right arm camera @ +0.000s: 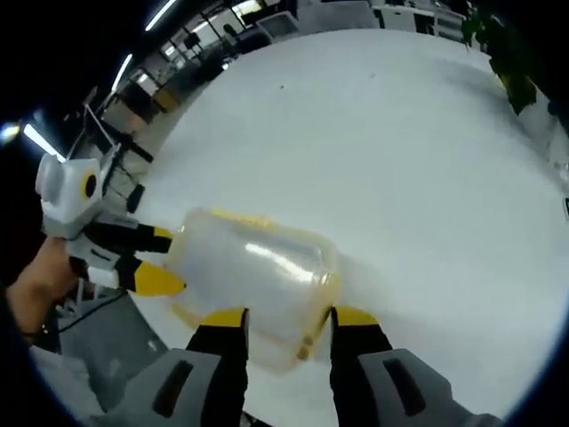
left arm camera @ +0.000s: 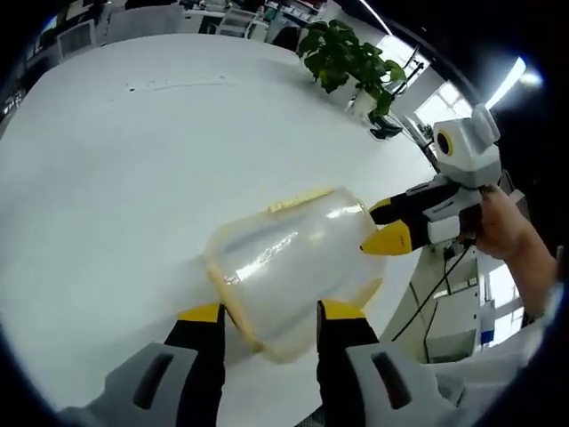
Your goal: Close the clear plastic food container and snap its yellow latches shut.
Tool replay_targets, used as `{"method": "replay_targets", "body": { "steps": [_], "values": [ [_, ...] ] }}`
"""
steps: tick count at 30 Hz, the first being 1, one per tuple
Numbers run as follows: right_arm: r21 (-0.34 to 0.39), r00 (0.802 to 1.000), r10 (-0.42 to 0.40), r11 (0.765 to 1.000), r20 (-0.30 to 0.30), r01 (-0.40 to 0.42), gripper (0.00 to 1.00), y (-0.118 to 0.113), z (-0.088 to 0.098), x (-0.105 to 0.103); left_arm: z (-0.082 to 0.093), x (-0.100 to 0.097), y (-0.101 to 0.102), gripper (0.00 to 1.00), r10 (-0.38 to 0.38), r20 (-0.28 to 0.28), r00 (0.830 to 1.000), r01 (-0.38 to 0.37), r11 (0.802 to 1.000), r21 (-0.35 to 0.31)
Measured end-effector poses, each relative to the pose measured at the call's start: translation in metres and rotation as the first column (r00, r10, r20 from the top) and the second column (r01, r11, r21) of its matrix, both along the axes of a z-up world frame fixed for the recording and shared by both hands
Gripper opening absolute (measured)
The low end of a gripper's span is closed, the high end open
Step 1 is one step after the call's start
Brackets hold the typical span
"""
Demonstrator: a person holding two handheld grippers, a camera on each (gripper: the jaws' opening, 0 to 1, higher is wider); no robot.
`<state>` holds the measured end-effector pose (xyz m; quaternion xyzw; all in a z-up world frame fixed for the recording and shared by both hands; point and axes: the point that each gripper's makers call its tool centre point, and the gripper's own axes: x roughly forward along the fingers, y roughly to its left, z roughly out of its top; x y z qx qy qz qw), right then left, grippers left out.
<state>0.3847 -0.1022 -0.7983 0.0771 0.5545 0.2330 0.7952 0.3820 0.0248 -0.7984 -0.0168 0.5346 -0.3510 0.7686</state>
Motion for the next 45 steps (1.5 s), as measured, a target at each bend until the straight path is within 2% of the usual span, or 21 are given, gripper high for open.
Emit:
{"method": "replay_targets", "body": {
  "steps": [6, 9, 11, 16, 27, 34, 37, 45],
  "values": [
    [-0.024, 1.0, 0.002, 1.0, 0.022, -0.001, 0.35, 0.001, 0.002, 0.001, 0.0, 0.0, 0.001, 0.41, 0.018, 0.001, 1.0, -0.018, 1.0, -0.011],
    [-0.033, 1.0, 0.009, 0.999, 0.026, -0.008, 0.35, 0.001, 0.003, 0.002, 0.002, 0.001, 0.001, 0.42, -0.003, 0.033, 0.999, 0.004, 1.0, -0.011],
    [-0.052, 0.998, 0.033, 0.998, 0.045, -0.031, 0.35, 0.001, 0.003, 0.002, 0.003, 0.002, 0.001, 0.42, -0.02, 0.056, 0.998, 0.021, 1.0, -0.006],
    [-0.076, 0.997, 0.062, 0.995, 0.049, -0.058, 0.35, 0.0, 0.005, 0.0, 0.003, 0.002, 0.002, 0.42, -0.021, 0.055, 0.998, 0.022, 1.0, -0.01],
    [-0.124, 0.988, 0.135, 0.984, 0.069, -0.126, 0.35, -0.001, 0.013, 0.001, 0.011, 0.009, 0.007, 0.45, -0.049, 0.102, 0.994, 0.049, 0.999, -0.001],
    [-0.173, 0.971, 0.226, 0.962, 0.079, -0.21, 0.35, -0.001, 0.019, -0.001, 0.016, 0.008, 0.003, 0.44, -0.121, 0.145, 0.982, 0.119, 0.993, 0.02],
    [-0.183, 0.968, 0.243, 0.957, 0.07, -0.227, 0.31, -0.002, 0.02, -0.002, 0.018, 0.008, 0.001, 0.45, -0.144, 0.156, 0.977, 0.143, 0.99, 0.02],
    [-0.21, 0.954, 0.293, 0.938, 0.057, -0.275, 0.31, 0.0, 0.022, -0.006, 0.022, 0.012, 0.003, 0.44, -0.171, 0.172, 0.97, 0.169, 0.985, 0.027]
  ]
}}
